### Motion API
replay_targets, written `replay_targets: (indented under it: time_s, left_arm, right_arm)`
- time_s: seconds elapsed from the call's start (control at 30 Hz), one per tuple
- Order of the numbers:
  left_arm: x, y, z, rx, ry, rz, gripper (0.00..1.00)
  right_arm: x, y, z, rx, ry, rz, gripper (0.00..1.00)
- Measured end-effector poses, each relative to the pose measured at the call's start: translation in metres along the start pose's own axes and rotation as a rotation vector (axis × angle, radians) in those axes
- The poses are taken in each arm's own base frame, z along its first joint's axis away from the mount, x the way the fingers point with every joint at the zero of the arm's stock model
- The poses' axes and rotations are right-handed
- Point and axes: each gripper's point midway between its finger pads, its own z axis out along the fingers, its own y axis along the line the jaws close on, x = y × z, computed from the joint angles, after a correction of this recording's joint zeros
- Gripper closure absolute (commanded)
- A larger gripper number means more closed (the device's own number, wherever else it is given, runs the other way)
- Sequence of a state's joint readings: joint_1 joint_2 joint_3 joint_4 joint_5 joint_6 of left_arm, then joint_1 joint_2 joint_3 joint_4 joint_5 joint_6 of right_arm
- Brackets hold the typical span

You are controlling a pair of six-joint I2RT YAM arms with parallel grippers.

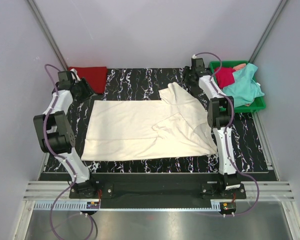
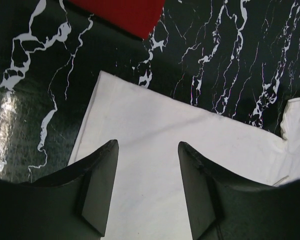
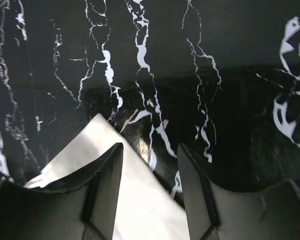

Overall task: Fold and stack the t-shirts
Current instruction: Fold the tshirt

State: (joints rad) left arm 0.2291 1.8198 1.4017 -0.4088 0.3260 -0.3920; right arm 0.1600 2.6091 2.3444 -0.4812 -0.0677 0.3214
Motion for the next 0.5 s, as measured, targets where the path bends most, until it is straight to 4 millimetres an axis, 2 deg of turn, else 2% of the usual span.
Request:
replay_targets:
  time_s: [0.1,0.27,0.5]
  left_arm:
    - [-0.006,0.002,0.007,0.000,-0.008,0.025,0.44]
    - [0.001,0.015,0.025,-0.030,0.025,0.026,0.46]
    - [0.009,0.040,0.047,-0.118,0.070,0.021,0.45]
  right_arm:
    - [0.006,0.001,0.014,-0.028,0.008,-0.035,0.44]
    - [-0.002,0.003,0.012,-0.032,-0.007,-0.099,0.45]
    - [0.016,-0.007,0.009,-0.017,0.062,-0.184,0.55]
